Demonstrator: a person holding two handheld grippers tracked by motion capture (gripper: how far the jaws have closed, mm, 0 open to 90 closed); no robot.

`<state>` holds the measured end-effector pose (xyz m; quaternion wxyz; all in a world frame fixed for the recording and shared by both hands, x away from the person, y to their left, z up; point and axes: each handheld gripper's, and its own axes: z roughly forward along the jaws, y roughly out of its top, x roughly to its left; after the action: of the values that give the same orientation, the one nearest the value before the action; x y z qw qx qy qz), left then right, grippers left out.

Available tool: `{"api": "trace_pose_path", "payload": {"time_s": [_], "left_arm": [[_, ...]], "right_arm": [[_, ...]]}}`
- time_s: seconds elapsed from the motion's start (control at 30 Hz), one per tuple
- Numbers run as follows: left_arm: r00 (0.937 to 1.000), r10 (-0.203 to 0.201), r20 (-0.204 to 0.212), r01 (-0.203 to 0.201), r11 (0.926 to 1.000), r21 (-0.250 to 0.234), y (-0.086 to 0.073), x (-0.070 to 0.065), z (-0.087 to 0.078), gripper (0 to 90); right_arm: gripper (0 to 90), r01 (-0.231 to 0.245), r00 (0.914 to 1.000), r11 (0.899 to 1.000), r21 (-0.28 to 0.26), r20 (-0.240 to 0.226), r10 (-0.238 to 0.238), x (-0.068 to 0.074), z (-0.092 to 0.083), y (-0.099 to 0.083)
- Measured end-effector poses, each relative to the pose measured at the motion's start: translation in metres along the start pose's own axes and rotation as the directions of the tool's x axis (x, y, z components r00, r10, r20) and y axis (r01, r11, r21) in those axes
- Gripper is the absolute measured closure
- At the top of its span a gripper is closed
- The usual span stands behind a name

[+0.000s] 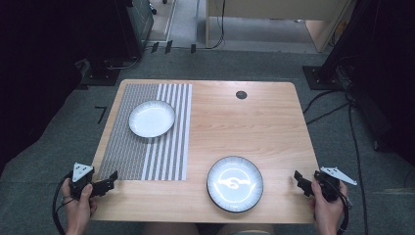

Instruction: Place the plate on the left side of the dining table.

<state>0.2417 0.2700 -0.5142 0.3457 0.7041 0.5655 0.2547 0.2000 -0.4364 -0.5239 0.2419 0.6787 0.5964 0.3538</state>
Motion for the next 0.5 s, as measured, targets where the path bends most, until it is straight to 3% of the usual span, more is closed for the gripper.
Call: {"api": "trace_pose_path", "payload": {"time_s": [0.13,0.3,0.5], "left_arm": [[0.9997,0.026,-0.002,-0.026,0.9989,0.04,0.0,-0.003,0.004,8.8],[0.9993,0.038,0.004,-0.038,0.9965,0.075,0.0,-0.004,0.006,8.5],[0.9993,0.038,0.004,-0.038,0.9965,0.075,0.0,-0.004,0.006,8.5]], "right_arm": [[16.0,0.062,0.9977,0.998,0.021,0.027,-0.063,0.008,0.002,-0.001],[14.4,0.14,0.986,0.989,0.056,0.084,-0.144,0.017,0.005,-0.001],[14.2,0.142,0.9859,0.988,0.056,0.081,-0.146,0.018,0.006,-0.001]]}}
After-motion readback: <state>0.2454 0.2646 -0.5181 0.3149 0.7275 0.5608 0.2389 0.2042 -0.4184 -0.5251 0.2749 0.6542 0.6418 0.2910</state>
